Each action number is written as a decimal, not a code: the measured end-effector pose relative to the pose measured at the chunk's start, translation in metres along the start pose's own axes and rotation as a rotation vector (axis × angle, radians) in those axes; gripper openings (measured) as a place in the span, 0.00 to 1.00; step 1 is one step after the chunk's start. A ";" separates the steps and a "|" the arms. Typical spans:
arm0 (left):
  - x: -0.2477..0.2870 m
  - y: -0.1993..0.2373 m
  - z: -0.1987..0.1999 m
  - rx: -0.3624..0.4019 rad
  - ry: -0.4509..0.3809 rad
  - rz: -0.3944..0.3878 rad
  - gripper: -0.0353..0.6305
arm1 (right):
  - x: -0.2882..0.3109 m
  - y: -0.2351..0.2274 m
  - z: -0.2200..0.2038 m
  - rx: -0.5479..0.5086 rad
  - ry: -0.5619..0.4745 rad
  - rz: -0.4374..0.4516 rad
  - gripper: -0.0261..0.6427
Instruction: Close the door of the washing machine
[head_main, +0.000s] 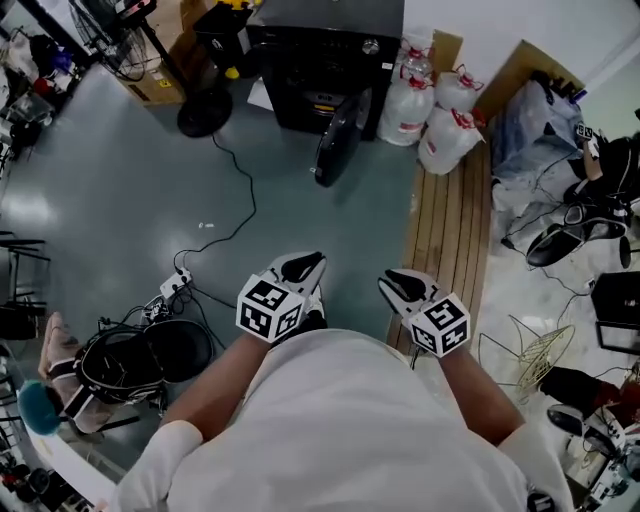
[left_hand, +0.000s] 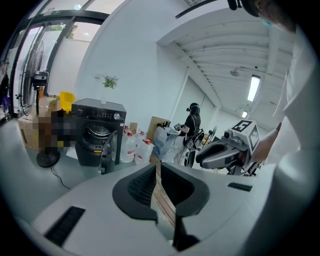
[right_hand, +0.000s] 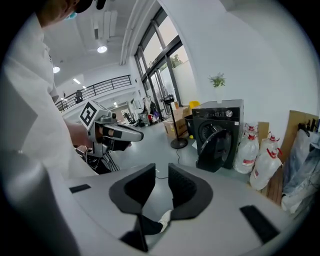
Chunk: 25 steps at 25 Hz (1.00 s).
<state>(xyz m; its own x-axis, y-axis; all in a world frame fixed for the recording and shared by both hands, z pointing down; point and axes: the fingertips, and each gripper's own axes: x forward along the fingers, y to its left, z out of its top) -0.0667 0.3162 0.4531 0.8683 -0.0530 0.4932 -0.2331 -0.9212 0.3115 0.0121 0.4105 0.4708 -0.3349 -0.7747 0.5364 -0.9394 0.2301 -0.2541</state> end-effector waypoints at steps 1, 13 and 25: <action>0.002 0.010 0.006 0.007 0.000 -0.005 0.09 | 0.010 -0.004 0.009 0.002 -0.002 -0.005 0.17; 0.003 0.117 0.041 0.015 -0.006 -0.010 0.08 | 0.101 -0.027 0.092 -0.006 -0.005 -0.026 0.16; 0.055 0.195 0.091 -0.056 -0.030 0.069 0.09 | 0.181 -0.120 0.150 -0.195 0.050 0.086 0.18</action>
<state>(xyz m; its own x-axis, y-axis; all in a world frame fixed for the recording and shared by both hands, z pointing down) -0.0251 0.0986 0.4672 0.8621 -0.1279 0.4904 -0.3163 -0.8918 0.3235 0.0749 0.1544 0.4777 -0.4130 -0.7182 0.5601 -0.9021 0.4073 -0.1429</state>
